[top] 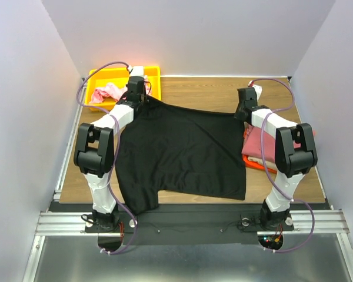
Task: Fold and stack the t-shirts
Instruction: Flatten the tshirt out, then fold the tshirt
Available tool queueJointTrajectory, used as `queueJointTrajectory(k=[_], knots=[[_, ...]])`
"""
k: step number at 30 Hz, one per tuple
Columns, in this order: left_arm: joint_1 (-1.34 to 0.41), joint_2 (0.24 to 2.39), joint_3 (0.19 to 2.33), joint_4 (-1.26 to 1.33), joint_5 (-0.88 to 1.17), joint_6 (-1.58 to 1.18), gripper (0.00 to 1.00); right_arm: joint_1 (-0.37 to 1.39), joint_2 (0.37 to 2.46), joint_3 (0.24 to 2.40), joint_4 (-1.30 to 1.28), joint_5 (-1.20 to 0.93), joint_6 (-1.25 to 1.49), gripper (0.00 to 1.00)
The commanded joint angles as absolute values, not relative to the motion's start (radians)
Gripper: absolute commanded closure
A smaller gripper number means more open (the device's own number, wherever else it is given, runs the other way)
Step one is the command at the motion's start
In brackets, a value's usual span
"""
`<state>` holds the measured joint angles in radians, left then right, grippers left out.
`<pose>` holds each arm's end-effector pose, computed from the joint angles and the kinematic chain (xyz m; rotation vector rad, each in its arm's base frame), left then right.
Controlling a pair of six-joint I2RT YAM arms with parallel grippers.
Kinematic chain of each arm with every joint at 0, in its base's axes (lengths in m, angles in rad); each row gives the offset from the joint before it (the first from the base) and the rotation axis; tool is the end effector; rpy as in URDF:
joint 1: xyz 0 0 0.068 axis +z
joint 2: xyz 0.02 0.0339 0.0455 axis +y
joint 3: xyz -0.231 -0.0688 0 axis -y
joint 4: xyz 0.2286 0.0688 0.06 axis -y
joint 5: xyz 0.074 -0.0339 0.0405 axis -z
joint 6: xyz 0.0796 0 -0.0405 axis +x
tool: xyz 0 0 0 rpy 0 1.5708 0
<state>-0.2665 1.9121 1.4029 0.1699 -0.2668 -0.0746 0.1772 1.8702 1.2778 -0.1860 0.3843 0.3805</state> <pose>0.4573 -0.1031 0.2219 0.0024 1.8977 0.0230 0.4153 0.0440 0.1526 0.4155 2.2469 -0.1637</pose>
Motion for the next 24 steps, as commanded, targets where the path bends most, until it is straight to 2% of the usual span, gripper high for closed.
queueJointTrajectory(k=[1, 9, 24], knots=[[-0.25, 1.795, 1.341, 0.213, -0.299, -0.144, 1.0, 0.173, 1.795, 1.244, -0.133, 0.359, 0.382, 0.99], [-0.25, 1.652, 1.157, 0.157, -0.291, -0.291, 1.0, 0.173, 1.585, 1.066, -0.146, 0.269, 0.393, 1.0], [-0.253, 1.349, 0.758, 0.008, -0.276, -0.636, 1.0, 0.173, 1.364, 0.861, -0.198, 0.179, 0.414, 1.0]])
